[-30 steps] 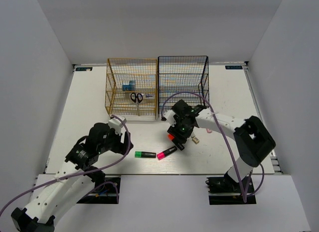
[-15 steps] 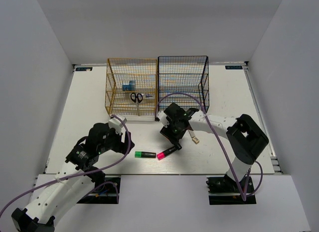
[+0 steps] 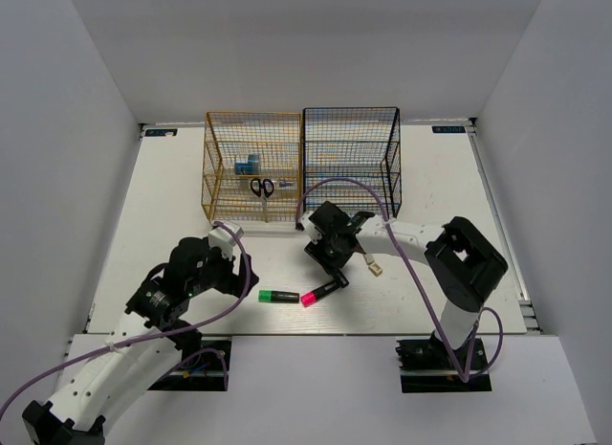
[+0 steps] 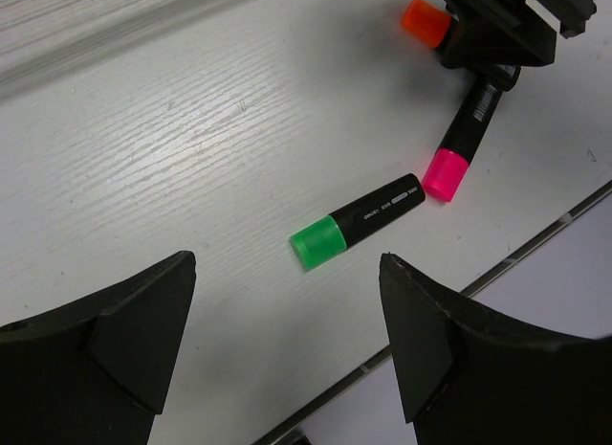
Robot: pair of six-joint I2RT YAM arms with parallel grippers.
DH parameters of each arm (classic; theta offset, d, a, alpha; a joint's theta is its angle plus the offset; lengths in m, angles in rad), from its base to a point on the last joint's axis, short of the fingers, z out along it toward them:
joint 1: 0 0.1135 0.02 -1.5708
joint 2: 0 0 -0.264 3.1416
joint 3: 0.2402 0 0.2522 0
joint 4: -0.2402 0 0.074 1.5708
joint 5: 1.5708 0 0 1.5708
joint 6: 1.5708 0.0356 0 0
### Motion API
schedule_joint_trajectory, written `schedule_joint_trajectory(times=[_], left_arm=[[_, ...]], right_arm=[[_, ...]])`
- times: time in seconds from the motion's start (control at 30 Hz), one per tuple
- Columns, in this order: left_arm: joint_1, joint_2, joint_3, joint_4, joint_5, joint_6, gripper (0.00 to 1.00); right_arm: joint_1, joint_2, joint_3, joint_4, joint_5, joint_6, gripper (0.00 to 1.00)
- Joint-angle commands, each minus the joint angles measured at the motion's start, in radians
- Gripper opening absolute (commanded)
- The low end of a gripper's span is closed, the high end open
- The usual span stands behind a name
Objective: Sort the stationery into containers
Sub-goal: Pick up the pen from the center of the board.
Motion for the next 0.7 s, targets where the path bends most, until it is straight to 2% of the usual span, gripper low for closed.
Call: schedule_joint_trajectory(times=[0.0,0.2,0.37,0.43,0.53,0.67], left_arm=[[0.002,-0.014,-0.006,0.019,0.014,0.002,0.87],[0.003,-0.024,-0.007,0.021,0.014,0.002,0.87],[0.002,-0.038,-0.01,0.021,0.008,0.004,0.87],[0.002,-0.04,-0.012,0.022,0.011,0.004,0.87],[0.002,-0.043,-0.014,0.021,0.015,0.002,0.87],[0.002,-0.04,-0.014,0.027,0.02,0.002,0.87]], right_arm=[[0.011,0.006,-0.026,0.04,0.047,0.035,0.51],[0.015,-0.002,-0.098,0.072,0.104,0.032,0.39],[0.014,0.033,-0.112,0.04,0.13,0.035,0.2],[0.014,0.029,-0.108,0.018,0.091,0.021,0.11],[0.015,0.004,-0.105,-0.006,-0.004,-0.025,0.08],[0.012,-0.126,-0.085,-0.048,-0.172,-0.178,0.0]])
